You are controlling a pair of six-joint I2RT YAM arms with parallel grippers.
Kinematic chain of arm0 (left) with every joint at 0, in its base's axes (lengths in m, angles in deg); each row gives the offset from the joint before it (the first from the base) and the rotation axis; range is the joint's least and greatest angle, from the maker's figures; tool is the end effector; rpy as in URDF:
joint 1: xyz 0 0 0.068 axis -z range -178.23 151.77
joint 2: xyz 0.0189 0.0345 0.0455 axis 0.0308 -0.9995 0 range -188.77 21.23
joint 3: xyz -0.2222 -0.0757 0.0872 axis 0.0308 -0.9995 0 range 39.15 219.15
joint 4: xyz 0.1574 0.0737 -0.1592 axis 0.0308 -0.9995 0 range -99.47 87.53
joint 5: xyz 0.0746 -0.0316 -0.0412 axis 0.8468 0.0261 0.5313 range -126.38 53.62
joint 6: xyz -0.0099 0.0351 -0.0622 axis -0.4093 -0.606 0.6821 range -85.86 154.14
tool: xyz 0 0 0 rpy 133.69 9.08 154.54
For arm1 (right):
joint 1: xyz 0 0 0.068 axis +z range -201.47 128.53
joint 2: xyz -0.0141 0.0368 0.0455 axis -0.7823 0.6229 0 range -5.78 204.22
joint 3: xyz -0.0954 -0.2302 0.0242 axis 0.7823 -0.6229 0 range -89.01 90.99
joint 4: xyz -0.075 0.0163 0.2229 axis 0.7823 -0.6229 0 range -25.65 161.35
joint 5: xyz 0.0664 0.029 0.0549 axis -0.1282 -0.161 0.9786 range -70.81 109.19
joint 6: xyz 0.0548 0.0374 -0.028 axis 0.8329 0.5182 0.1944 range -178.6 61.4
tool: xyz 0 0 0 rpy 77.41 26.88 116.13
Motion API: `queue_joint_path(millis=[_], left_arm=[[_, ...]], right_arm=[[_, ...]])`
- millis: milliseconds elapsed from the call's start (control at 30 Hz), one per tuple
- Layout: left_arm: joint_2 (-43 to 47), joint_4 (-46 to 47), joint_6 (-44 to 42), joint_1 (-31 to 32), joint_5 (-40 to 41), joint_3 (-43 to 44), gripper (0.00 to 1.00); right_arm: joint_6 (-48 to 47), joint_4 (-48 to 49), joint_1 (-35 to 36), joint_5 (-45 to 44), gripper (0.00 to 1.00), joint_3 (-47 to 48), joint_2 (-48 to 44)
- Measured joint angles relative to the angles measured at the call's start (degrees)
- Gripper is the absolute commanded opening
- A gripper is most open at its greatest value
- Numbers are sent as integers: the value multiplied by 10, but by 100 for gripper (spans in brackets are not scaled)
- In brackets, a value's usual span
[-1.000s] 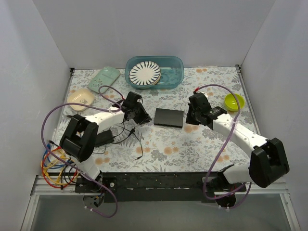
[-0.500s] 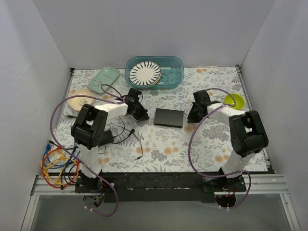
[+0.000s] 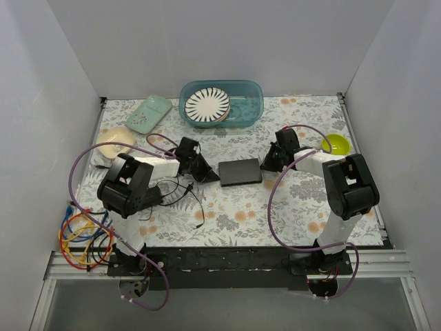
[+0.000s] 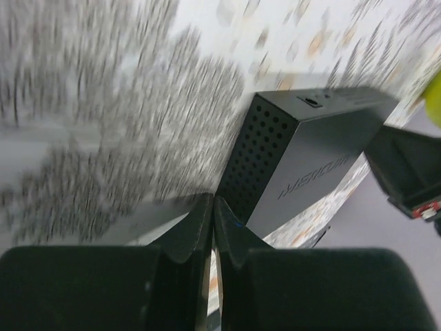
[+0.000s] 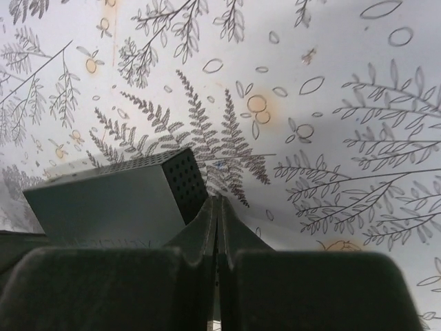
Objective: Pull the plug from the switch port
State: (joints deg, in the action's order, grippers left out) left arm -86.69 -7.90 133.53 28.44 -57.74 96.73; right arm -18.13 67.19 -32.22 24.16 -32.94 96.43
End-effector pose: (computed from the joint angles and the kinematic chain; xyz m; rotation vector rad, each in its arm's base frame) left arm 0.3046 -0.1773 0.1065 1.5843 -2.4362 1.0445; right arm 0.3287 0.1204 0.1311 0.4264 2.4915 0.5494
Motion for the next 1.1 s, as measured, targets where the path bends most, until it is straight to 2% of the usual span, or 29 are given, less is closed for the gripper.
queue_joint_path(millis=[233,400,567,900,967,1033,1067,1100], left_arm=[[94,-14,3,26,-15,-114,5],[131,-35,10,26,-6,-147,6],[143,-60,10,24,16,-146,8],[129,-100,5,19,50,-107,13],[129,-107,5,19,58,-103,16],[130,-116,5,17,71,-97,24],[133,-122,4,15,80,-95,29],[139,-131,2,13,91,-93,37]], right_arm=[[5,23,40,16,1,-84,-65],[14,22,63,32,1,-151,-126],[21,20,83,41,1,-192,-167],[13,6,92,44,1,-189,-169],[8,-9,88,42,1,-183,-168],[-2,-33,78,40,2,-173,-169],[-7,-46,68,34,7,-168,-170],[-13,-65,57,23,22,-159,-173]])
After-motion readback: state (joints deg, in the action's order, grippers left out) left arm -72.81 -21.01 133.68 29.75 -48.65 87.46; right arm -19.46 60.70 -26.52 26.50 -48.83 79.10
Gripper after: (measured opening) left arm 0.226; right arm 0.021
